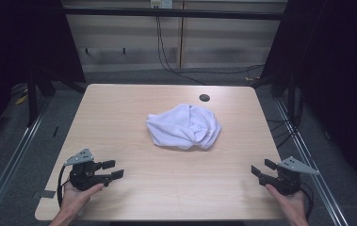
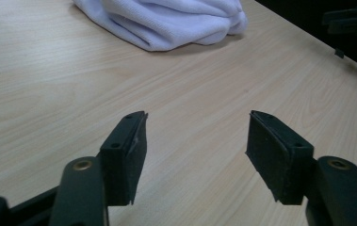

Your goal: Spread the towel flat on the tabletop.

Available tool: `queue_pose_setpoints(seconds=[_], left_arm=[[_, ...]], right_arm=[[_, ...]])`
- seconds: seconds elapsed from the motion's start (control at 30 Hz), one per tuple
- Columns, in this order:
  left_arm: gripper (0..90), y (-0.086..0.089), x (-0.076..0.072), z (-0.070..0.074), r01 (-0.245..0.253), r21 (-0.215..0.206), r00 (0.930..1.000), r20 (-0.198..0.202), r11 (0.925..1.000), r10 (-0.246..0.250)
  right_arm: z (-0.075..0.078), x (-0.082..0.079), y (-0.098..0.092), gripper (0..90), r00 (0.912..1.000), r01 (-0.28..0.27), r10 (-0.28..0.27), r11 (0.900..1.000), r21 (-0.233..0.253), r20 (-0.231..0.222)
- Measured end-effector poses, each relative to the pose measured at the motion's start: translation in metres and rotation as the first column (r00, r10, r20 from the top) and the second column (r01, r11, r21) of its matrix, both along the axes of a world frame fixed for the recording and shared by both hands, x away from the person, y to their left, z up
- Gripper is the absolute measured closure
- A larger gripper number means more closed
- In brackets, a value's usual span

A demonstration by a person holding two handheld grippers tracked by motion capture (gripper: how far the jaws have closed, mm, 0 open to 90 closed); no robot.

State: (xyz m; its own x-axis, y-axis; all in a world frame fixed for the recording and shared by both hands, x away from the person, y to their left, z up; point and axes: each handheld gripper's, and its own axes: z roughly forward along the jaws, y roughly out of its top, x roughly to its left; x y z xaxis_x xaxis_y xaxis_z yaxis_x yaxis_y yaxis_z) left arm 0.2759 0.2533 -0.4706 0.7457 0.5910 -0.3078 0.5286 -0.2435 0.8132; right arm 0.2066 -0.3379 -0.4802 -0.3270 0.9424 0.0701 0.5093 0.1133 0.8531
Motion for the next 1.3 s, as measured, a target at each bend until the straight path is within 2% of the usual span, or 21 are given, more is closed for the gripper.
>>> queue_pose_setpoints(seconds=[0.07, 0.13, 0.17, 0.23, 0.37, 0.4, 0.43, 0.5, 0.57, 0.63, 0.7, 0.77, 0.8, 0.83, 0.9, 1.0, 1.07, 1.1, 1.13, 1.2, 1.3], left_arm=[[34.1, -0.002, 0.002, 0.000, 0.007, -0.007, 0.9999, -0.014, 1.0000, -0.007], [34.1, -0.004, 0.004, 0.000, 0.003, -0.002, 0.9999, -0.015, 1.0000, -0.003], [33.9, -0.004, 0.005, 0.000, 0.001, 0.002, 0.9998, -0.019, 1.0000, -0.001], [33.1, -0.005, 0.008, -0.002, 0.001, 0.014, 0.9997, -0.025, 0.9999, -0.001], [33.0, -0.007, 0.010, -0.005, -0.002, 0.026, 0.9995, -0.030, 0.9997, 0.003], [33.0, -0.009, 0.011, -0.006, -0.001, 0.034, 0.9995, -0.033, 0.9994, 0.002], [32.8, -0.011, 0.011, -0.005, 0.007, 0.039, 0.9995, -0.030, 0.9992, -0.006], [32.5, -0.012, 0.011, -0.005, 0.008, 0.043, 0.9997, -0.025, 0.9990, -0.007], [32.1, -0.014, 0.010, -0.003, 0.009, 0.040, 0.9998, -0.016, 0.9992, -0.009], [32.2, -0.014, 0.010, -0.003, 0.011, 0.041, 0.9999, -0.012, 0.9991, -0.011], [32.4, -0.015, 0.009, -0.002, 0.019, 0.041, 0.9998, -0.004, 0.9990, -0.019], [32.8, -0.015, 0.009, -0.002, 0.019, 0.041, 0.9998, -0.002, 0.9990, -0.019], [33.2, -0.015, 0.009, -0.002, 0.026, 0.040, 0.9997, -0.006, 0.9989, -0.026], [34.1, -0.015, 0.009, -0.003, 0.036, 0.042, 0.9993, -0.007, 0.9985, -0.036], [35.3, -0.017, 0.009, -0.004, 0.048, 0.051, 0.9988, -0.009, 0.9976, -0.048], [35.9, -0.019, 0.008, -0.004, 0.063, 0.061, 0.9980, -0.006, 0.9961, -0.063], [36.0, -0.019, 0.008, -0.004, 0.061, 0.064, 0.9981, -0.002, 0.9960, -0.061], [36.0, -0.018, 0.008, -0.004, 0.064, 0.061, 0.9980, 0.001, 0.9961, -0.064], [36.0, -0.018, 0.008, -0.004, 0.061, 0.062, 0.9981, 0.003, 0.9962, -0.062], [36.0, -0.016, 0.007, -0.004, 0.053, 0.062, 0.9986, 0.002, 0.9966, -0.053], [36.0, -0.013, 0.006, -0.003, 0.052, 0.059, 0.9986, 0.007, 0.9969, -0.052]], right_arm=[[-0.001, 0.000, 0.009, 31.2, 0.9985, -0.038, 0.036, 0.998, -0.050, -0.042], [-0.001, 0.000, 0.016, 29.1, 0.9953, -0.077, 0.073, 0.995, -0.063, -0.064], [0.000, 0.001, 0.021, 29.2, 0.9938, -0.094, 0.090, 0.994, -0.063, -0.065], [0.006, 0.003, 0.033, 29.1, 0.9911, -0.126, 0.125, 0.992, -0.016, -0.048], [0.008, 0.009, 0.051, 28.1, 0.9829, -0.178, 0.178, 0.984, -0.008, -0.047], [0.007, 0.013, 0.058, 27.5, 0.9782, -0.198, 0.197, 0.980, -0.021, -0.066], [0.005, 0.023, 0.072, 29.0, 0.9643, -0.252, 0.250, 0.968, -0.014, -0.088], [0.005, 0.031, 0.082, 30.5, 0.9561, -0.278, 0.278, 0.960, 0.003, -0.094], [0.008, 0.042, 0.093, 35.0, 0.9431, -0.321, 0.322, 0.947, 0.029, -0.083], [0.010, 0.048, 0.098, 33.5, 0.9395, -0.331, 0.332, 0.943, 0.029, -0.083], [0.013, 0.072, 0.111, 41.1, 0.9164, -0.376, 0.378, 0.926, 0.043, -0.130], [0.014, 0.077, 0.113, 41.1, 0.9166, -0.376, 0.378, 0.926, 0.042, -0.131], [0.018, 0.094, 0.116, 40.9, 0.9195, -0.367, 0.372, 0.928, 0.061, -0.127], [0.020, 0.102, 0.118, 40.6, 0.9123, -0.380, 0.385, 0.923, 0.066, -0.139], [0.022, 0.115, 0.121, 37.8, 0.9133, -0.379, 0.383, 0.924, 0.053, -0.138], [0.025, 0.150, 0.129, 33.0, 0.9042, -0.390, 0.395, 0.919, 0.062, -0.161], [0.025, 0.159, 0.131, 32.0, 0.9040, -0.386, 0.392, 0.920, 0.068, -0.171], [0.019, 0.176, 0.136, 31.9, 0.9058, -0.382, 0.391, 0.920, 0.083, -0.164], [0.016, 0.181, 0.137, 31.9, 0.9044, -0.383, 0.394, 0.919, 0.095, -0.163], [0.006, 0.190, 0.141, 31.9, 0.9107, -0.364, 0.377, 0.926, 0.101, -0.169], [-0.016, 0.198, 0.147, 33.6, 0.9087, -0.353, 0.368, 0.930, 0.104, -0.198]])
